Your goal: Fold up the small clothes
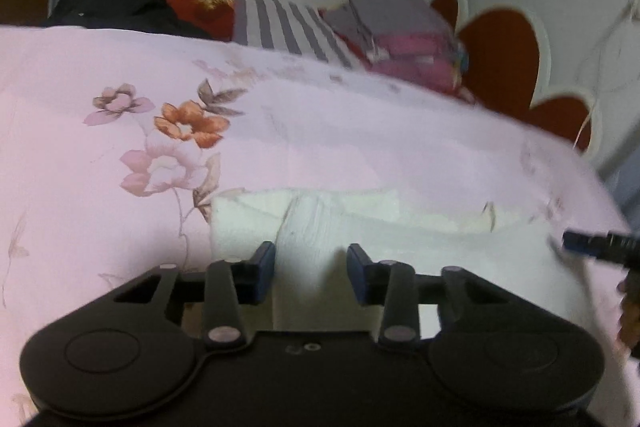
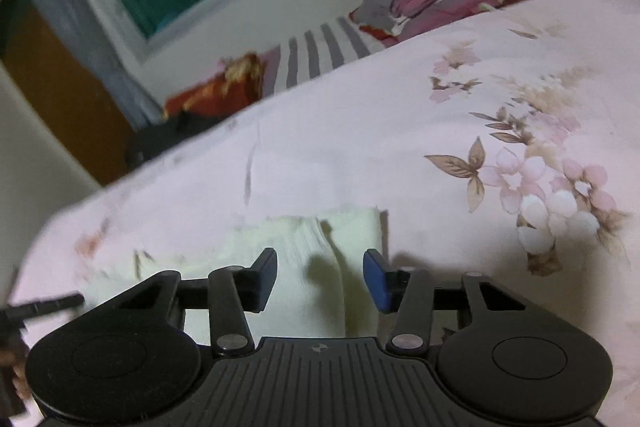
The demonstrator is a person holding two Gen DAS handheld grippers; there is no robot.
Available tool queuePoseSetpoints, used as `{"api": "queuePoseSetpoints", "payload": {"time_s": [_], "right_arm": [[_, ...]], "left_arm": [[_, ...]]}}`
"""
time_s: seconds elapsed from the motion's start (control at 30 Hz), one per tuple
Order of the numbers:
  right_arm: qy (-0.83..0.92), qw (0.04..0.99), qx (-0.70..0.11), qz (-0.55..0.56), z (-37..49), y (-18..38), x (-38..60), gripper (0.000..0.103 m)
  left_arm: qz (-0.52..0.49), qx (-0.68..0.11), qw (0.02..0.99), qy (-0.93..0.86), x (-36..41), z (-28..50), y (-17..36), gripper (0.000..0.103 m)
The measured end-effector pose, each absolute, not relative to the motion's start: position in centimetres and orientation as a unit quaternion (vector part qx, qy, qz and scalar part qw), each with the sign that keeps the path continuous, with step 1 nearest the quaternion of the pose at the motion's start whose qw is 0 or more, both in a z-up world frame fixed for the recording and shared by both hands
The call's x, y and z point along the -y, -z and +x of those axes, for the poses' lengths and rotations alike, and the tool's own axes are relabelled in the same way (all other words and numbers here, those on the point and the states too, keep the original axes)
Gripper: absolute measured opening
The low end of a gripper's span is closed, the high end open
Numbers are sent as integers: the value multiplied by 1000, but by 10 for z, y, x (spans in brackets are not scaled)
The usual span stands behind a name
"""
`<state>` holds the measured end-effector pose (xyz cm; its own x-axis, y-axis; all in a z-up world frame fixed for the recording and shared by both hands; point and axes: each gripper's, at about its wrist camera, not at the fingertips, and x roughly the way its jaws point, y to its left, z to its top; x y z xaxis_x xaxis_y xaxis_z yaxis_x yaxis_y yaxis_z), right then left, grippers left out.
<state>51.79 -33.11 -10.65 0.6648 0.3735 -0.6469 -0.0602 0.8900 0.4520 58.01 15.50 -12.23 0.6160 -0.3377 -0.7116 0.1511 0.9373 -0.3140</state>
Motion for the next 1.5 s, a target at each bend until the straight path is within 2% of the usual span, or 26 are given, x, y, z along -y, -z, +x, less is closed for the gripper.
{"api": "queuePoseSetpoints", "payload": {"time_s": [0.1,0.13,0.17,0.2,0.23,0.27,0.3,0.33,0.57,0.7,0.8,0.83,0.87,0.9,0.93,0.97,1.17,1.2,1.27,1.3,1.43,1.5], "right_arm": [[-124,892,-404,163,524,114,317,42],[-125,891,-411,149,527,117,312,29],[-126,888,-422,136,529,121,309,20],[-124,887,-429,121,530,123,304,20],[-124,889,-426,114,530,125,301,19],[-125,890,-424,111,530,125,300,9],[-127,891,-421,110,529,125,298,3],[-126,893,-419,107,530,124,298,2],[-112,918,-362,119,514,106,309,2],[-94,910,-388,111,526,120,305,2],[-83,901,-406,126,531,131,306,2],[-77,899,-408,136,531,128,308,4],[-70,902,-402,141,529,122,310,23],[-54,912,-383,135,521,113,310,49],[-50,923,-359,131,513,105,309,53],[-66,928,-342,134,506,99,305,53],[-197,908,-361,82,504,103,215,52],[-209,904,-365,77,505,106,204,52],[-220,895,-381,68,510,114,195,52],[-219,895,-384,61,510,118,198,52],[-90,913,-395,39,517,130,253,52],[-81,910,-402,62,521,130,275,49]], "left_arm": [[-103,-424,890,136,-153,585,129,35],[-112,-423,889,136,-155,585,130,35],[-120,-422,888,135,-157,586,131,32],[-126,-421,888,134,-159,586,132,29],[-131,-421,887,134,-160,586,132,23],[-135,-422,886,137,-161,587,133,13],[-137,-422,885,140,-162,588,134,9],[-140,-420,885,142,-163,589,135,3],[-155,-359,908,150,-167,582,120,3],[-149,-393,896,140,-158,598,140,3],[-170,-394,893,137,-164,599,144,8],[-170,-393,894,131,-166,596,141,16],[-160,-386,902,111,-167,590,133,28],[-138,-363,917,95,-165,579,123,33],[-123,-343,926,94,-161,570,114,39],[-123,-334,929,104,-154,564,108,40],[-66,-368,906,198,-66,567,121,41],[-63,-370,905,198,-62,568,125,43],[-47,-366,911,182,-67,567,130,59],[-37,-362,916,170,-75,566,131,60],[-18,-359,926,113,-124,568,145,55],[17,-359,925,122,-122,567,142,54]]}}
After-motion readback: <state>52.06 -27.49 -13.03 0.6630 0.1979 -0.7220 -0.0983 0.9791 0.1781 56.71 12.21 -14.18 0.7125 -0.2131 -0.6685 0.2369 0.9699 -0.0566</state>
